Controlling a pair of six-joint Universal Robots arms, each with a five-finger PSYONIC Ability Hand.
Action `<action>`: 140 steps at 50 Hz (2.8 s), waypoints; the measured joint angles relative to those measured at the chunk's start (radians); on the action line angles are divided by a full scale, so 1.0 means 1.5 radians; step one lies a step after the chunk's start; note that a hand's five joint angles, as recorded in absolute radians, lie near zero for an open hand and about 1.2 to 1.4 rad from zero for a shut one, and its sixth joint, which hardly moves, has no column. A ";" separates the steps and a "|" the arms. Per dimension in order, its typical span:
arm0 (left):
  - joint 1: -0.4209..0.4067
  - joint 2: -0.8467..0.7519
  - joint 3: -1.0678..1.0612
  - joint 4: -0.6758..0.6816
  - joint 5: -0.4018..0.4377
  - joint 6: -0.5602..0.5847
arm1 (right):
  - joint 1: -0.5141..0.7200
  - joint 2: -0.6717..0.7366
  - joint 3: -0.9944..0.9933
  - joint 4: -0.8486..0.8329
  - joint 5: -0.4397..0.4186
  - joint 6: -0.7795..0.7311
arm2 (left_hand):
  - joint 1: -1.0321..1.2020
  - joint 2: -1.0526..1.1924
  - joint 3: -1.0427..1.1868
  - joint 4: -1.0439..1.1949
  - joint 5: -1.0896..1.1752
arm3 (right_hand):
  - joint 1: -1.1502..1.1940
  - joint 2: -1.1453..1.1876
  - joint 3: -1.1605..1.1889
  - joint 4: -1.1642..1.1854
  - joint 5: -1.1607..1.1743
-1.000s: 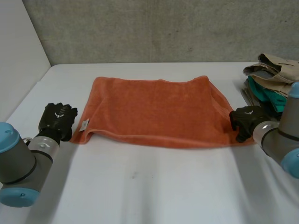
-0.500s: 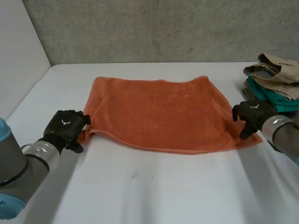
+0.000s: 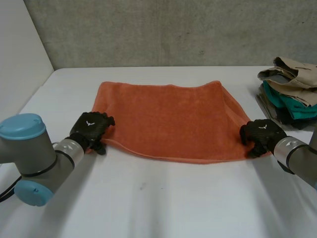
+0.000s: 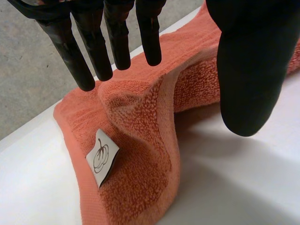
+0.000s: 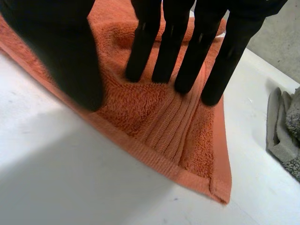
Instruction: Fold the laundry.
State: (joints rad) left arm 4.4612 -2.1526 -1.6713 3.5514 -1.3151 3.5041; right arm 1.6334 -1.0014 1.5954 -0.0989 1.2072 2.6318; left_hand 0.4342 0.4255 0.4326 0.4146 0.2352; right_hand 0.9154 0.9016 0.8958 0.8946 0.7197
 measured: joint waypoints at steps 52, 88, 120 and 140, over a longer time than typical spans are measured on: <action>0.057 0.334 -0.245 -0.259 -0.046 0.341 | 0.030 -0.160 0.020 0.421 0.113 -0.334 | 0.483 0.514 0.507 0.524 0.497 | 0.136 0.187 0.196 0.202 0.196; -0.035 0.087 -0.041 -0.082 -0.058 0.281 | 0.105 -0.099 -0.158 0.331 0.242 -0.171 | 0.483 0.514 0.507 0.524 0.504 | -0.409 -0.406 -0.404 -0.398 -0.399; -0.012 0.081 -0.028 -0.074 -0.057 0.279 | 0.143 -0.094 -0.132 0.181 0.294 -0.140 | 0.483 0.514 0.507 0.524 0.504 | -0.313 -0.311 -0.302 -0.309 -0.323; -0.008 0.090 -0.038 -0.078 -0.055 0.229 | 0.130 -0.081 -0.020 0.161 0.196 0.117 | 0.483 0.514 0.507 0.524 0.504 | -0.400 -0.400 -0.400 -0.392 -0.413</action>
State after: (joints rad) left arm 4.4499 -2.0179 -1.7279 3.4341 -1.3981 3.8481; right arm 1.8291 -1.1236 1.5660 0.1421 1.5015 2.8078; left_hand 1.1584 1.1966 1.1926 1.2004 0.9909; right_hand 0.3157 0.3011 0.2951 0.3073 0.1008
